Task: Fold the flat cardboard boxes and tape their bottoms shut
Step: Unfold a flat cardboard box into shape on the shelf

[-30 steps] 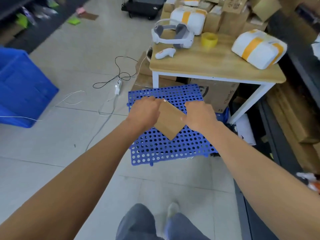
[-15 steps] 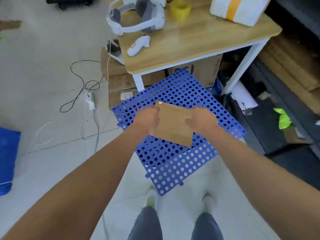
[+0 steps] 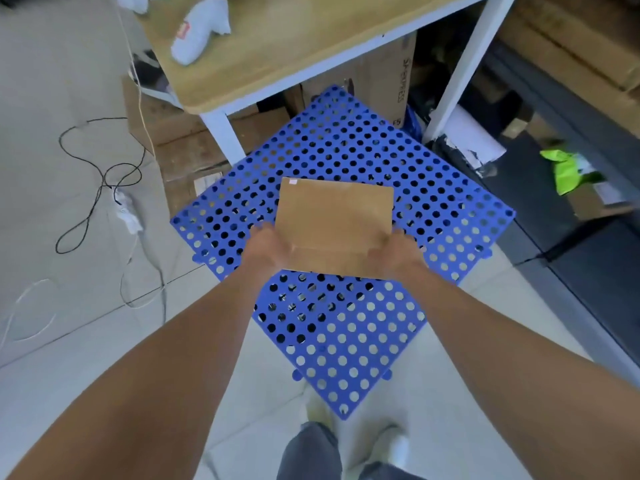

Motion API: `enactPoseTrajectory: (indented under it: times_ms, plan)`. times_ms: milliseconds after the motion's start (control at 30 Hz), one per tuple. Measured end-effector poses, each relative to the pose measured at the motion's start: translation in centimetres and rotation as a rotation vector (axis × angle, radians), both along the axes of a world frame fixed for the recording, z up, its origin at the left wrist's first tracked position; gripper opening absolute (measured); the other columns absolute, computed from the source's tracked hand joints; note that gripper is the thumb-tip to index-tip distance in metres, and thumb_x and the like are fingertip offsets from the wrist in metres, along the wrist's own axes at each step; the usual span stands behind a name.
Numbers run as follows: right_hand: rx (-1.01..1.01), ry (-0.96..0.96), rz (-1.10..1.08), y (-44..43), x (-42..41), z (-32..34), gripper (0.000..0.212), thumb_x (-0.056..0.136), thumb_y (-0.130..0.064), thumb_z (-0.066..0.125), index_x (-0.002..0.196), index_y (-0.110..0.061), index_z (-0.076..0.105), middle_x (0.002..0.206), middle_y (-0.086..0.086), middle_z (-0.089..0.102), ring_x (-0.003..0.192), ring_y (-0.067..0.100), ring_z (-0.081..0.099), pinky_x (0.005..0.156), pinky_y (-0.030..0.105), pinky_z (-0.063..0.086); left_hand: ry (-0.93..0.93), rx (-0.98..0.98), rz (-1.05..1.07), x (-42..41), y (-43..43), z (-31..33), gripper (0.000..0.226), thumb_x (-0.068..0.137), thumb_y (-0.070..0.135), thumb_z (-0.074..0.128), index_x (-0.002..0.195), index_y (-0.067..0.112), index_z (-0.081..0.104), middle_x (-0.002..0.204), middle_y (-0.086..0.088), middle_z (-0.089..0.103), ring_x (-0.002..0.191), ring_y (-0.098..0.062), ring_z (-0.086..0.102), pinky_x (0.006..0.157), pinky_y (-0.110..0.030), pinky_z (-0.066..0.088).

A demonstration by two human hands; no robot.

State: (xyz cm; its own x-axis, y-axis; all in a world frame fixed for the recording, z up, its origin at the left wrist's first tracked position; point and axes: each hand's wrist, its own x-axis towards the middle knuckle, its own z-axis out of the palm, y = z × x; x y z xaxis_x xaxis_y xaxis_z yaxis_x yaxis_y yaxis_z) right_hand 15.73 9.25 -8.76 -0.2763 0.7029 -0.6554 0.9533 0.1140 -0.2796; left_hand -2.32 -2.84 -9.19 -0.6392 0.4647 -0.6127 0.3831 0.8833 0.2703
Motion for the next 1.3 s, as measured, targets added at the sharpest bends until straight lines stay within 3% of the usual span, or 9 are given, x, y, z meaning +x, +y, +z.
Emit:
enactPoseTrajectory:
  times_ms: [100, 200, 267, 433, 633, 833, 933, 1100, 1300]
  plan:
    - [-0.020, 0.032, -0.059, 0.1, -0.2, -1.7, 0.064, 0.096, -0.023, 0.048, 0.147, -0.001, 0.018, 0.151, 0.022, 0.021, 0.132, 0.034, 0.039, 0.083, 0.041, 0.048, -0.008, 0.034, 0.087, -0.2, 0.5, -1.6, 0.028, 0.095, 0.023, 0.048, 0.112, 0.002, 0.048, 0.143, -0.023, 0.031, 0.123, -0.035, 0.042, 0.090, -0.045, 0.046]
    - [-0.015, 0.073, -0.134, 0.3, -0.7, -2.3, 0.054, 0.096, -0.023, 0.048, 0.141, -0.001, 0.028, 0.147, 0.019, 0.026, 0.125, 0.035, 0.045, 0.077, 0.039, 0.046, -0.048, 0.125, 0.201, -0.6, 0.9, -2.4, 0.031, 0.091, 0.025, 0.054, 0.069, 0.013, 0.036, 0.107, -0.024, 0.051, 0.073, -0.025, 0.050, 0.063, -0.035, 0.043]
    - [-0.035, 0.122, -0.232, 0.4, -0.8, -2.3, 0.053, 0.093, -0.026, 0.053, 0.137, -0.004, 0.035, 0.144, 0.017, 0.033, 0.120, 0.035, 0.047, 0.079, 0.040, 0.048, -0.127, 0.171, 0.284, -0.5, 1.0, -2.3, 0.028, 0.092, 0.022, 0.055, 0.071, 0.014, 0.038, 0.076, -0.010, 0.045, 0.059, -0.017, 0.039, 0.053, -0.028, 0.034]
    - [-0.191, 0.283, -0.503, 0.7, 0.2, -0.2, 0.061, 0.088, -0.039, 0.063, 0.136, -0.007, 0.042, 0.138, 0.013, 0.044, 0.120, 0.032, 0.047, 0.098, 0.045, 0.045, -0.139, 0.259, 0.408, 0.4, 1.6, 0.2, 0.026, 0.093, 0.016, 0.056, 0.077, 0.004, 0.039, 0.070, -0.002, 0.038, 0.058, -0.014, 0.037, 0.050, -0.027, 0.031]
    - [-0.254, 0.453, -0.700, 1.3, 5.4, 7.2, 0.058, 0.091, -0.029, 0.063, 0.137, -0.005, 0.037, 0.133, 0.011, 0.043, 0.119, 0.030, 0.046, 0.093, 0.041, 0.043, -0.108, 0.289, 0.310, 4.0, 4.1, 8.4, 0.034, 0.093, 0.011, 0.054, 0.067, 0.018, 0.033, 0.065, -0.001, 0.033, 0.054, -0.015, 0.032, 0.048, -0.027, 0.028]
    - [-0.013, 0.488, -0.770, 3.2, 15.1, 18.3, 0.043, 0.091, -0.014, 0.057, 0.130, -0.001, 0.045, 0.120, 0.014, 0.054, 0.102, 0.030, 0.053, 0.076, 0.036, 0.044, -0.148, 0.319, 0.065, 14.2, 9.6, 20.7, 0.028, 0.094, 0.017, 0.057, 0.073, 0.013, 0.038, 0.067, -0.004, 0.037, 0.054, -0.015, 0.037, 0.050, -0.027, 0.029]
    - [0.097, 0.526, -0.848, 4.7, 21.7, 23.2, 0.038, 0.090, -0.012, 0.056, 0.126, -0.001, 0.046, 0.118, 0.015, 0.055, 0.094, 0.028, 0.050, 0.078, 0.037, 0.045, -0.172, 0.362, -0.101, 20.7, 12.7, 26.1, 0.015, 0.094, 0.019, 0.059, 0.087, 0.009, 0.050, 0.091, -0.010, 0.051, 0.071, -0.020, 0.050, 0.064, -0.031, 0.038]
    - [0.212, 0.528, -0.995, 6.2, 32.2, 28.7, 0.027, 0.091, -0.016, 0.056, 0.114, -0.004, 0.050, 0.092, 0.008, 0.052, 0.087, 0.024, 0.050, 0.069, 0.032, 0.041, -0.166, 0.418, -0.334, 30.9, 17.2, 31.7, 0.042, 0.093, 0.022, 0.060, 0.126, 0.000, 0.047, 0.120, -0.013, 0.054, 0.105, -0.028, 0.054, 0.087, -0.036, 0.045]
    - [0.343, 0.474, -1.164, 8.0, 43.2, 33.7, 0.019, 0.095, -0.012, 0.049, 0.079, -0.005, 0.041, 0.076, 0.005, 0.042, 0.069, 0.017, 0.044, 0.054, 0.024, 0.035, -0.253, 0.469, -0.589, 41.7, 22.1, 35.9, 0.023, 0.092, 0.019, 0.060, 0.079, 0.005, 0.046, 0.092, -0.007, 0.050, 0.091, -0.025, 0.049, 0.076, -0.029, 0.039]
